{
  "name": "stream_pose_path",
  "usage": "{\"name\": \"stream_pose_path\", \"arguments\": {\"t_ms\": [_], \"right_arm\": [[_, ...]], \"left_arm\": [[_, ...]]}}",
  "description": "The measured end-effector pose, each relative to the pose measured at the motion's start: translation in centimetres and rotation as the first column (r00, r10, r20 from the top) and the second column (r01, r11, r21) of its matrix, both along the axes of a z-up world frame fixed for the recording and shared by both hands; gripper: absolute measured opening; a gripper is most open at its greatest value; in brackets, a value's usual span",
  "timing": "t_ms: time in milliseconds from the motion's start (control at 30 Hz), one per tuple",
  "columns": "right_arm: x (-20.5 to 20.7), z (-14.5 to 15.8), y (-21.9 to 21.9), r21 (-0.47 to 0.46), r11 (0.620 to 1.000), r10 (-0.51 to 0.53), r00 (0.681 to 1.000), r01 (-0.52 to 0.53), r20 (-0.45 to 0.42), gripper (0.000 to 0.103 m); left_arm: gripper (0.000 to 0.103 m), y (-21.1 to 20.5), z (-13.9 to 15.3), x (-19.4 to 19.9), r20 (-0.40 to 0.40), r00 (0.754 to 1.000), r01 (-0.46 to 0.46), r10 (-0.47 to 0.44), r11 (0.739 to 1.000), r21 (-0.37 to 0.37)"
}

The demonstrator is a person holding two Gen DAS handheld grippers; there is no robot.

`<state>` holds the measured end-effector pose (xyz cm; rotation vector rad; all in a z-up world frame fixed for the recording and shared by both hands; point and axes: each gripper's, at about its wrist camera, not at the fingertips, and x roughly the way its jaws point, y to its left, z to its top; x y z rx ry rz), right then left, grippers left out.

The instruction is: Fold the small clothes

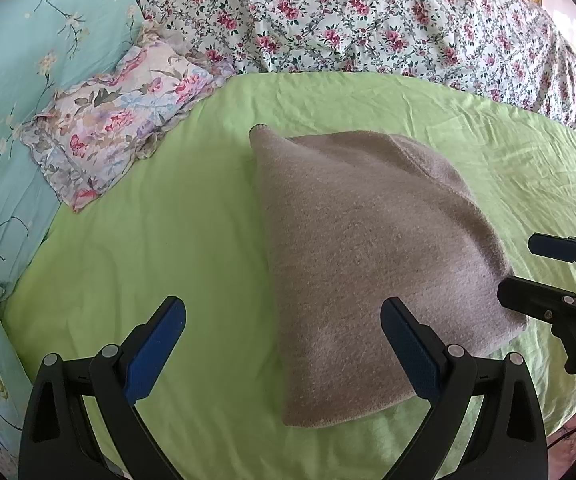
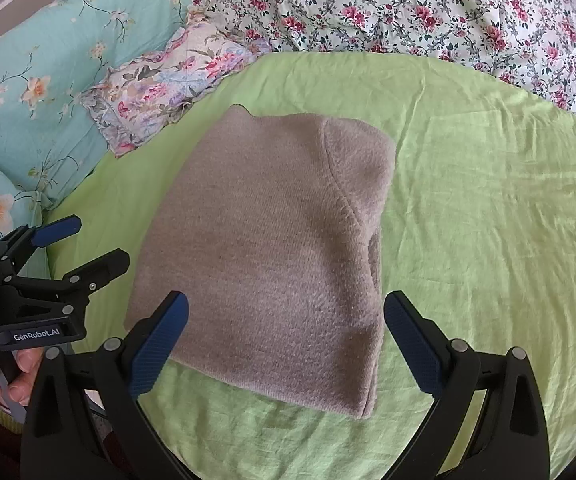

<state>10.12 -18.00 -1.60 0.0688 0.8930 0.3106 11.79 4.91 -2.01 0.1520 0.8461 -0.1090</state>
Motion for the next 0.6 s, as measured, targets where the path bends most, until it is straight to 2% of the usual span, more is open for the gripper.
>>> {"name": "stream_pose_path", "arguments": {"t_ms": [600], "right_arm": [[0.2, 0.09, -0.12, 0.002, 1.0, 0.001, 1.0, -0.001, -0.001, 0.098]], "left_arm": [[0.098, -0.34, 0.09, 0.16, -0.001, 1.0, 0.007, -0.007, 1.0, 0.003]]}}
